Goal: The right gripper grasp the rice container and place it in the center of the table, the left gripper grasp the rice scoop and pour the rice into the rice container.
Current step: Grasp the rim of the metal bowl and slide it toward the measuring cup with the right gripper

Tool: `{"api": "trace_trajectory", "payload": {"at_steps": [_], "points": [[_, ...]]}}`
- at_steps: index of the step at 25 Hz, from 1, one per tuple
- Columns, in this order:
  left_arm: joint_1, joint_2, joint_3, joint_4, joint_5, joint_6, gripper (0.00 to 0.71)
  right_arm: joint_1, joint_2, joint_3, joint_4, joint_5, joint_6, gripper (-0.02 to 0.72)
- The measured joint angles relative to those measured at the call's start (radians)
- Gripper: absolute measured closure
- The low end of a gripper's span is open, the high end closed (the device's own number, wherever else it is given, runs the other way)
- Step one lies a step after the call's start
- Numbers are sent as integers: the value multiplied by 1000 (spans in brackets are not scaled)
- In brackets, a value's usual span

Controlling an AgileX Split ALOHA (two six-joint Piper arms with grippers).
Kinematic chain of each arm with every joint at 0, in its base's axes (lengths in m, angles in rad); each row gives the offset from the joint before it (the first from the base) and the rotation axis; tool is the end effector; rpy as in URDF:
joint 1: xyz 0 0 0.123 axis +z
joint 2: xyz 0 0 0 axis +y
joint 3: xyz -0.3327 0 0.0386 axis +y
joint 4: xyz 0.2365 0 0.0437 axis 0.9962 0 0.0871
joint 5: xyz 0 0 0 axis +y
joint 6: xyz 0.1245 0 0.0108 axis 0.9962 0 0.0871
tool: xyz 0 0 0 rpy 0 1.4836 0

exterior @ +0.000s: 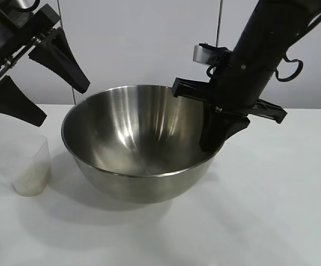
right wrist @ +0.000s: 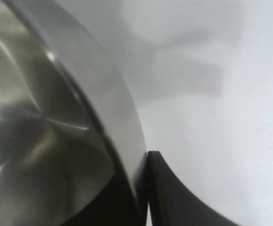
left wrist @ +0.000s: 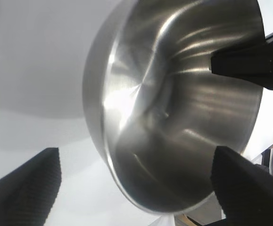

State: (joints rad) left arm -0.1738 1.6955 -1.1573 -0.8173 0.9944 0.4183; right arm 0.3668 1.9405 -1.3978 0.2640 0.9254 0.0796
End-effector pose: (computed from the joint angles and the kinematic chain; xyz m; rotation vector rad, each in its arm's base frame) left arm 0.3169 -0.1332 0.2704 0.2378 2.7591 -0.9951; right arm 0.3699 0.1701 0.2149 -0.2203 2.9740 0.3925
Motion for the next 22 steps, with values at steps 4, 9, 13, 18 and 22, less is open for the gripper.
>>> {"api": "trace_trajectory", "payload": {"at_steps": [4,9,13,18,22], "points": [[0,0,0,0,-1,0,87,10,52,-43,-1,14,31,685],[0,0,0,0,-1,0,87,10,119,-48,27,6,43,685],[0,0,0,0,-1,0,87,10,122,-49,35,-11,44,685],[0,0,0,0,-1,0,87,10,121,-50,55,-80,44,585],[0,0,0,0,-2,0,87,10,120,-51,67,-100,40,393]]}}
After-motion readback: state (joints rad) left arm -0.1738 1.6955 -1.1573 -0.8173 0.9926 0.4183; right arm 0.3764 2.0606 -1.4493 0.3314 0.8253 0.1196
